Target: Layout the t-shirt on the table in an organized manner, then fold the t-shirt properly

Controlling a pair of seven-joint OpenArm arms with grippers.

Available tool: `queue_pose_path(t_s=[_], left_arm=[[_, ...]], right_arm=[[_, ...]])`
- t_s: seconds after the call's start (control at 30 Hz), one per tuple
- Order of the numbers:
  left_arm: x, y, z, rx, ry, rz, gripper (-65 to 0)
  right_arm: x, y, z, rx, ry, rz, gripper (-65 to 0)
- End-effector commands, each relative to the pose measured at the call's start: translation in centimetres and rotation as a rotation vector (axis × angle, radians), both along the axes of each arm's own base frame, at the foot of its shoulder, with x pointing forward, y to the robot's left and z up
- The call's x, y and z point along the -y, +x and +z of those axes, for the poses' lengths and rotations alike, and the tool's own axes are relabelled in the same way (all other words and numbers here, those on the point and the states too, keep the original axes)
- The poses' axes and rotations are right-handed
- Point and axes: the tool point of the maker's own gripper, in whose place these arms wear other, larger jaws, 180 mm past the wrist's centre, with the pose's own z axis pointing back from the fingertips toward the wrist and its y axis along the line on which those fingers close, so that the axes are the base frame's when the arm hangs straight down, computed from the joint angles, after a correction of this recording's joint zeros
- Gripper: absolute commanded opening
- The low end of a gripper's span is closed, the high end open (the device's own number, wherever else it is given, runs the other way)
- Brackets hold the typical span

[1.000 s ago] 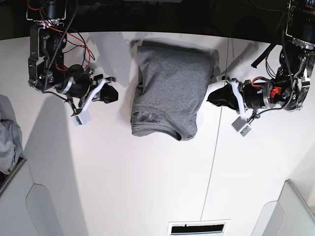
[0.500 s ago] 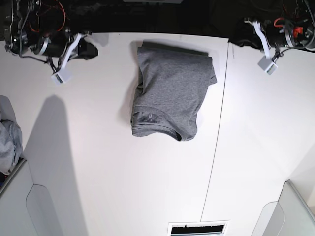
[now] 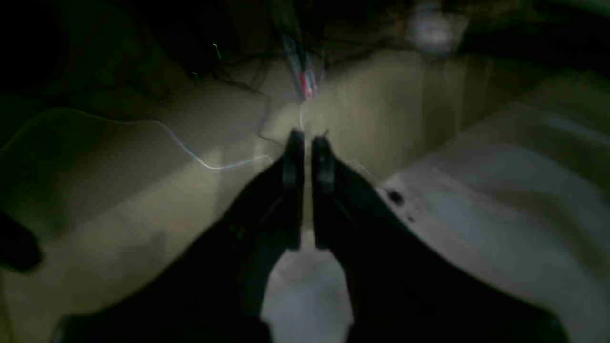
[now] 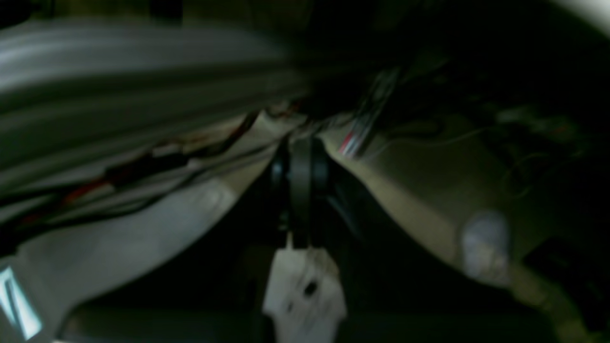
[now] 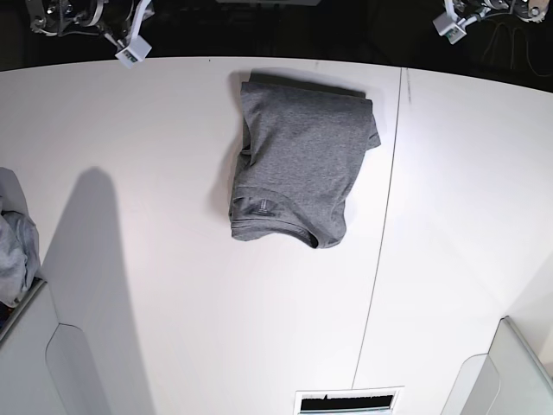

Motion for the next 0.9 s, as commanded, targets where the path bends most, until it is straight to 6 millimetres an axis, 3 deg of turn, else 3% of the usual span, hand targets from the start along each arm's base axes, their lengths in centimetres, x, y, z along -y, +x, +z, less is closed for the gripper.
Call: queue_pose_path(t_s=[0.0, 0.2, 0.43, 0.5, 0.6, 0.87], left_arm=[[0.0, -0.9, -0.4, -0.024, -0.003, -0.028, -61.0], [1.0, -5.6, -4.6, -0.145, 0.003, -0.189, -61.0], [1.1, -6.3, -9.6, -0.164, 0.113, -0.294, -61.1], [1.1, -6.5, -10.9, -0.190, 0.165, -0.314, -61.1], [2.7, -6.2, -12.3, -0.212, 0.161, -0.335, -61.1], [6.4, -1.8, -14.3, -0.153, 0.152, -0.301, -61.1]], right_arm=[[0.3, -1.1, -0.4, -0.028, -0.012, 0.024, -65.0], [0.5, -8.5, -3.4, -0.237, -0.049, 0.099, -65.0], [3.3, -14.2, -6.3, -0.359, -0.190, 0.222, -65.0], [4.1, -14.5, -6.8, -0.383, -0.216, 0.224, -65.0], [4.9, -14.0, -7.4, -0.400, -0.236, 0.212, -65.0], [5.7, -8.5, -8.7, -0.325, -0.266, 0.194, -65.0]])
